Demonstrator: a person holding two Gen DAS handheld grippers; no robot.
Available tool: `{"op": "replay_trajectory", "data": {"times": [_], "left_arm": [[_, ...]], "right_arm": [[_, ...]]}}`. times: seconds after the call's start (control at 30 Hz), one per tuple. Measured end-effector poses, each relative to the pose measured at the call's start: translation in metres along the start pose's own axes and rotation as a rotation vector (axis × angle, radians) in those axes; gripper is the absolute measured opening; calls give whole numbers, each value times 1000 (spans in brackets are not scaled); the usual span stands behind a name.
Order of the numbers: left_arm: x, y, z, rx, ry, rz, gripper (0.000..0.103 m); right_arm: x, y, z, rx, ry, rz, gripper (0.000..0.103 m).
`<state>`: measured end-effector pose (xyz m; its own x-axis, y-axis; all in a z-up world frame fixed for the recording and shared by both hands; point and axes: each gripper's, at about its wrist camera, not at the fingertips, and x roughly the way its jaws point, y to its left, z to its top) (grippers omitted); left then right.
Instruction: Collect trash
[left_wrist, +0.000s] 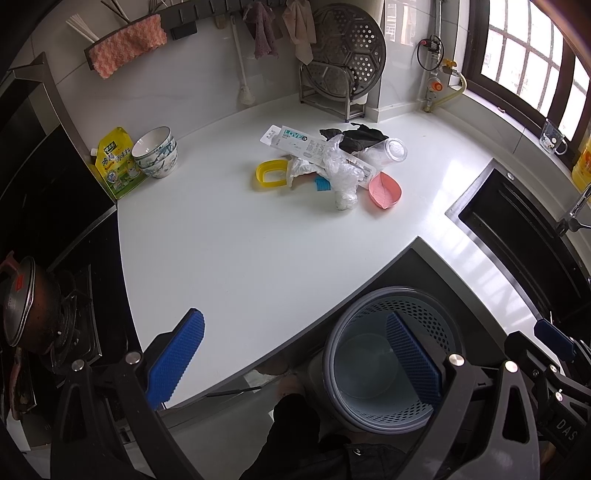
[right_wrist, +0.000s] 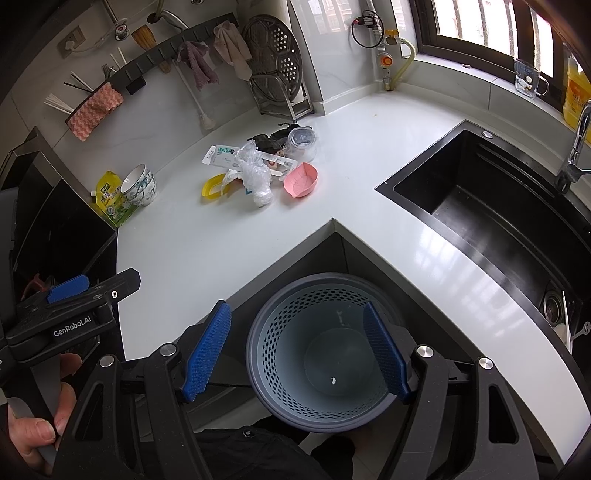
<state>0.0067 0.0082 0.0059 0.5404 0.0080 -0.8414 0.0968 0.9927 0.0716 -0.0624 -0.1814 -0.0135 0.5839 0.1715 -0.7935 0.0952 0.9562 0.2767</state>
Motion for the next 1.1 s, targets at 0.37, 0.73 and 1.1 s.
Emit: {"op": "replay_trajectory", "data": {"times": [0.37, 0.73, 1.1], "left_arm": [[26, 22, 28, -8, 24, -24, 97], [99, 74, 88, -35, 30, -35, 97], [203, 110, 151, -52, 62, -78, 97]], "right_arm": [[29, 13, 29, 25, 5, 10, 71], [90, 15, 79, 100, -2, -24, 71], [184, 1, 129, 205, 31, -106, 71]]}}
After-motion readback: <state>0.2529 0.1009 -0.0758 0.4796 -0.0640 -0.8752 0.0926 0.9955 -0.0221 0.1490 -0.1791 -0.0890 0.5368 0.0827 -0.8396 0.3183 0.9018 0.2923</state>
